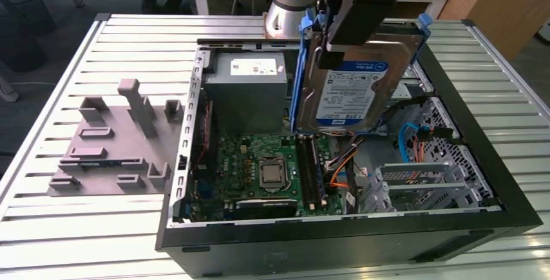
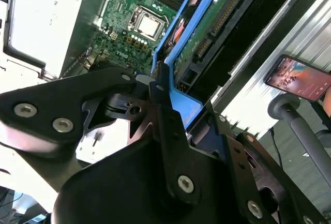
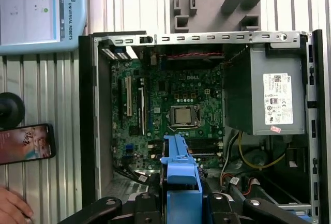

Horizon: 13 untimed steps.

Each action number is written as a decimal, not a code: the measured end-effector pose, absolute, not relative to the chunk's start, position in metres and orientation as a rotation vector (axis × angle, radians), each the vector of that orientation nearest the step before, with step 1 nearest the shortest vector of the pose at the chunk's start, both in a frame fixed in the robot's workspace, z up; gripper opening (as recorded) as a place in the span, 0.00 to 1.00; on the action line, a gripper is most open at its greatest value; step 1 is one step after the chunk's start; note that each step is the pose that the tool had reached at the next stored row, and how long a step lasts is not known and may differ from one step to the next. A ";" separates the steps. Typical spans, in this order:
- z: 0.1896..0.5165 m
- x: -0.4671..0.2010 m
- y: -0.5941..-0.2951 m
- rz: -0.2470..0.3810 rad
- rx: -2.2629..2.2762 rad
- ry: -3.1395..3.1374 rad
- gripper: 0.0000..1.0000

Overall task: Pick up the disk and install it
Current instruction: 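Insert the disk into the insertion slot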

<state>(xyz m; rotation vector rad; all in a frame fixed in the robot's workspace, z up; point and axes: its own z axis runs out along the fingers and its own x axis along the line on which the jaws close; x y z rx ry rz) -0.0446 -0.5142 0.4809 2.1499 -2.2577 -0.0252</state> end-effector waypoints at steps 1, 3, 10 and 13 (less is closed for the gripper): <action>0.480 -0.045 -0.516 -0.025 2.150 -2.258 0.37; 0.479 -0.045 -0.521 -0.026 2.150 -2.258 0.37; 0.476 -0.037 -0.532 -0.026 2.150 -2.258 0.37; 0.475 -0.031 -0.535 -0.026 2.150 -2.258 0.37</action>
